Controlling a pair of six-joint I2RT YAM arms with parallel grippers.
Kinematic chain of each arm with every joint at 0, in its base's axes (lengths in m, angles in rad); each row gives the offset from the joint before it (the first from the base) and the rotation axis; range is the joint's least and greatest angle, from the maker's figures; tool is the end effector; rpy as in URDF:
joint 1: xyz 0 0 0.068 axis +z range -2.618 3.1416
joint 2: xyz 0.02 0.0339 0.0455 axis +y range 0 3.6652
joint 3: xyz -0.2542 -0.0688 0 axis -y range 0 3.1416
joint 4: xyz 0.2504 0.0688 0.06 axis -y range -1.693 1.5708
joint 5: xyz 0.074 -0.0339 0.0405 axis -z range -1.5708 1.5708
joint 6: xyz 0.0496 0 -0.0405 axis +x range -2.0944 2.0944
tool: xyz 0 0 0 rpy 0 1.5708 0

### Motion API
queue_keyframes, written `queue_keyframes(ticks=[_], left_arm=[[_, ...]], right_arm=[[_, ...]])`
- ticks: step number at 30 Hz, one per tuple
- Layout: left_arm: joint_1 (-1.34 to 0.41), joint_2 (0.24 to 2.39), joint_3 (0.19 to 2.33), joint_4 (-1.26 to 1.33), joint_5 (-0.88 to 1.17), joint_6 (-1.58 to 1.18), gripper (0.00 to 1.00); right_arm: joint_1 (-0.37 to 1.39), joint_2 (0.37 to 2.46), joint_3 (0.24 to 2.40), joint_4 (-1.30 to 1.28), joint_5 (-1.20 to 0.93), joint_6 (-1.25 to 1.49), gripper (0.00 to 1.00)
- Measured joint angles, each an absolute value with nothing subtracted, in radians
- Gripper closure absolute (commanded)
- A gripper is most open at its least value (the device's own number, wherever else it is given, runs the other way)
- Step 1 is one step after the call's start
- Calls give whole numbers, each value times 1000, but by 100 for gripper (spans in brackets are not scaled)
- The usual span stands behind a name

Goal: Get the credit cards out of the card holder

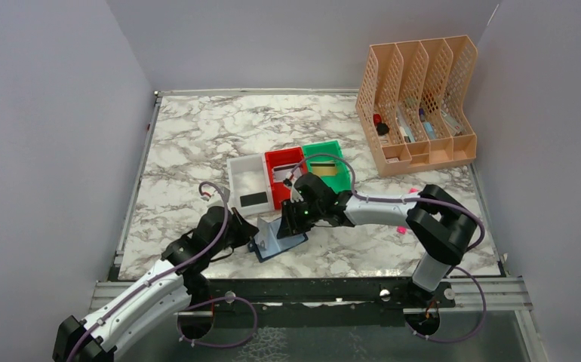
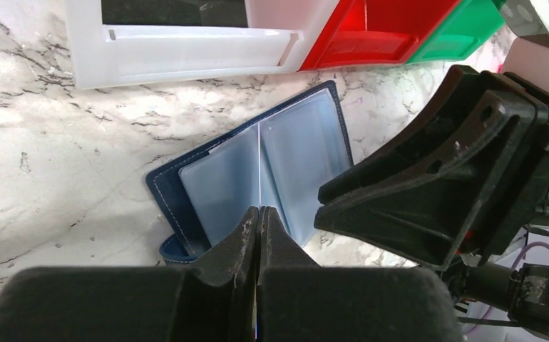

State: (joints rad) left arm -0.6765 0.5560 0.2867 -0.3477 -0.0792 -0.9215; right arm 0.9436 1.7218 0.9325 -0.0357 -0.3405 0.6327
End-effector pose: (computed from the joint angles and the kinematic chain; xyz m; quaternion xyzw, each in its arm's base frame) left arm 0.1289 -0.0984 0.1675 -0.1265 0.8789 -0.3042 0.3451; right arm 0.1974 0.3005 0.1406 -0.2031 0.8972 0.3658 0.1413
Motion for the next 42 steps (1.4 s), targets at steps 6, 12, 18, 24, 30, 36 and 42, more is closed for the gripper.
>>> queue_keyframes(ticks=[6,12,18,24,30,36,42], left_arm=[[-677,540,250,-313,-73,-933,100],[-677,538,198,-270,-46,-953,100],[-677,608,198,-239,-24,-942,100],[-676,651,198,-194,-1,-930,95],[-676,661,183,-124,43,-931,86],[-676,719,172,-96,68,-931,98],[-677,726,204,-123,56,-933,100]], right_arm=[[943,1742,878,87,-462,693,58],[943,1792,846,199,-515,772,58],[943,1832,844,240,-517,822,67],[943,1846,844,243,-510,846,71],[943,1849,844,242,-498,849,72],[943,1850,844,241,-490,855,72],[943,1836,844,226,-476,844,69]])
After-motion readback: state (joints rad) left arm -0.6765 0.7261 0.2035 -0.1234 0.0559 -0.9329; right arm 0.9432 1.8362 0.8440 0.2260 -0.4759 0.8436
